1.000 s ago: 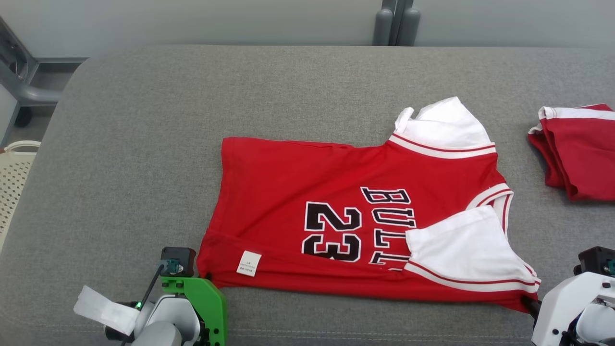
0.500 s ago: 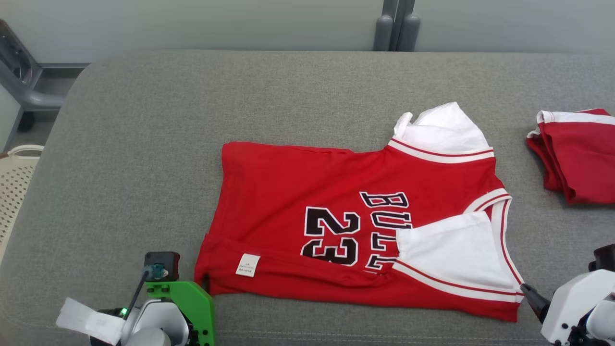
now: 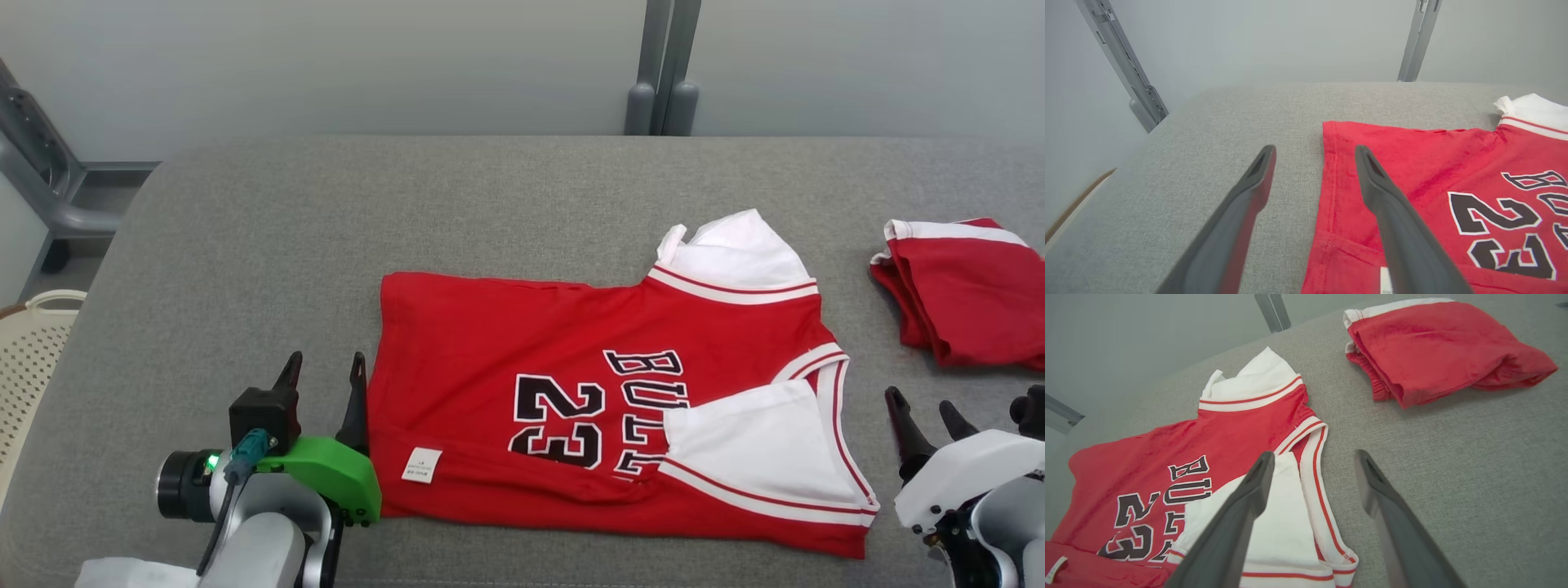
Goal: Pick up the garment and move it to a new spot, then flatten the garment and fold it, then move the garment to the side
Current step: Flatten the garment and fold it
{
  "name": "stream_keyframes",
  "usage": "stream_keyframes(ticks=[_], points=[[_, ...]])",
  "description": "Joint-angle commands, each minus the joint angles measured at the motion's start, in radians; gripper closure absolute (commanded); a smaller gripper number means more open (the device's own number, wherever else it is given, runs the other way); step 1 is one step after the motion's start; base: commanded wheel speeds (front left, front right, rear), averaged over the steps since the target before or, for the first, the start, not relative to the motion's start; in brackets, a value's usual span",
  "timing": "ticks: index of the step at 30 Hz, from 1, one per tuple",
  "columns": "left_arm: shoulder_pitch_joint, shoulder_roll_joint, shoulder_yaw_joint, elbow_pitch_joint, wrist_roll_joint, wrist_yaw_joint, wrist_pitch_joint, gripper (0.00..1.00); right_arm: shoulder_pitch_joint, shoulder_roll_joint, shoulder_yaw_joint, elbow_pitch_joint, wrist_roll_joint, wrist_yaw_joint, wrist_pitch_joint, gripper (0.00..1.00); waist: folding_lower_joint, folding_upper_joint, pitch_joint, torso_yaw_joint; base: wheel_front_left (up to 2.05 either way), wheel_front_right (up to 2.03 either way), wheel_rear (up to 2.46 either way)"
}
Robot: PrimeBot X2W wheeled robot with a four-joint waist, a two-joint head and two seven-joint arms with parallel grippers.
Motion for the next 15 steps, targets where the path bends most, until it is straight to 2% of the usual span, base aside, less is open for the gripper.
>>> stream_keyframes(ticks=[1, 2, 9, 15], points=[[-0.018, -0.005, -0.004, 0.008, 0.016, -0.008, -0.045, 0.00, -0.011, -0.005, 0.020, 0.025, -0.006, -0.001, -0.079, 0.00, 0.0000, 0.0000, -0.024, -0.007, 0.00, 0.00, 0.00], [-0.018, -0.005, -0.004, 0.008, 0.016, -0.008, -0.045, 0.00, -0.011, -0.005, 0.020, 0.025, -0.006, -0.001, -0.079, 0.00, 0.0000, 0.0000, -0.024, -0.007, 0.00, 0.00, 0.00], [-0.021, -0.024, -0.014, 0.011, 0.038, -0.033, -0.124, 0.00, -0.041, -0.004, 0.128, 0.101, -0.020, -0.001, -0.386, 0.00, 0.0000, 0.0000, -0.047, -0.021, 0.00, 0.00, 0.00], [0.004, -0.028, -0.007, 0.008, 0.062, -0.019, -0.133, 0.00, -0.042, -0.006, 0.210, 0.146, -0.049, -0.001, -0.517, 0.00, 0.0000, 0.0000, -0.064, -0.026, 0.00, 0.00, 0.00]])
